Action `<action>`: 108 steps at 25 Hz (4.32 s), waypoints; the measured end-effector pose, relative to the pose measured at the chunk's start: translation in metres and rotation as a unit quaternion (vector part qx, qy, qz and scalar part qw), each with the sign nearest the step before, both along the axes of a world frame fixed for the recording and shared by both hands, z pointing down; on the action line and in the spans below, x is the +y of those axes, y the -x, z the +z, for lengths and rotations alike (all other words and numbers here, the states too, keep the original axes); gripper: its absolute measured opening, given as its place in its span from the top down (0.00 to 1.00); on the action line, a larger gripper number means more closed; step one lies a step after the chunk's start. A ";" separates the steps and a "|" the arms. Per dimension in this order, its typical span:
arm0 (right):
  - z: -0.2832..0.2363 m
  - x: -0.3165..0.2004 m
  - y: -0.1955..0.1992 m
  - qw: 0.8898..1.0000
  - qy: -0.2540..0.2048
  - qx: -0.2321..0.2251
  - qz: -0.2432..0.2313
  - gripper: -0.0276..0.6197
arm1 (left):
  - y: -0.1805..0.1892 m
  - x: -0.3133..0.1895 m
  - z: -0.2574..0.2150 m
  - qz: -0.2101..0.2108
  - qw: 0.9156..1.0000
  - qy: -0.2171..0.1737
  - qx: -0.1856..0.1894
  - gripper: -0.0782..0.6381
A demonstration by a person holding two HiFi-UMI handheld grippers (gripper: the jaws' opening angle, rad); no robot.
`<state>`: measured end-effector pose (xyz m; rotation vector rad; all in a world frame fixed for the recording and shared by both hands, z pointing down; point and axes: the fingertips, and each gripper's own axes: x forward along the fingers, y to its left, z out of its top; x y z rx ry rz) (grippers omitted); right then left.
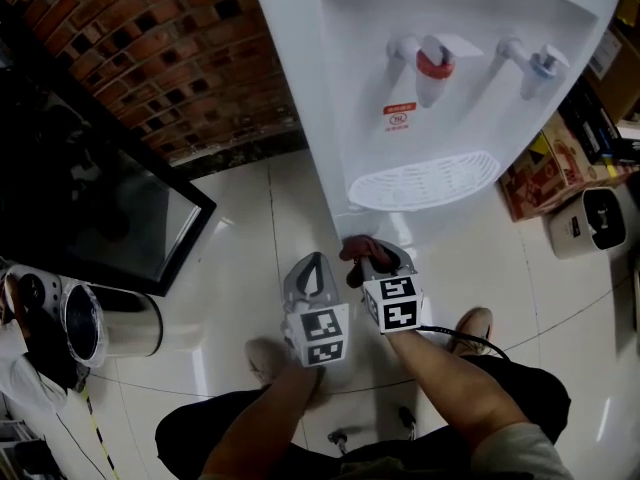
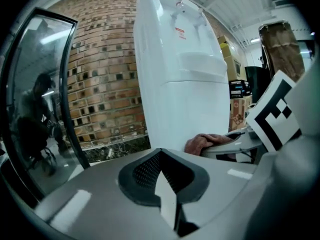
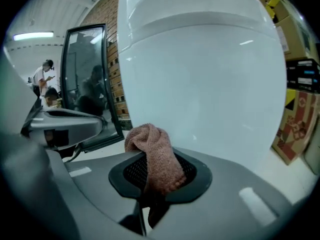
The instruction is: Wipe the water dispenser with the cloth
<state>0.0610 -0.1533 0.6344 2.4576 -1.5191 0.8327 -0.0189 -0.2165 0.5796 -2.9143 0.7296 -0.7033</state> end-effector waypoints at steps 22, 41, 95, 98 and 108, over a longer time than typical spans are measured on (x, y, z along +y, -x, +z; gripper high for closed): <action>-0.005 0.157 -0.173 0.979 -0.008 0.003 0.202 0.82 | -0.138 0.165 -0.003 0.172 0.984 0.035 0.028 0.89; 0.049 0.072 -0.024 0.999 0.001 -0.034 0.039 0.82 | -0.059 0.072 0.047 0.061 0.997 0.047 -0.029 0.89; 0.137 0.174 -0.187 0.977 0.066 -0.098 0.176 0.82 | -0.156 0.198 0.113 0.166 0.980 0.082 -0.071 0.89; 0.128 0.175 -0.191 0.981 0.064 -0.094 0.160 0.82 | -0.167 0.203 0.098 0.165 0.981 0.077 -0.067 0.89; -0.071 0.182 -0.217 0.989 0.115 0.057 -0.079 0.82 | -0.198 0.205 -0.087 0.185 0.982 0.018 0.030 0.89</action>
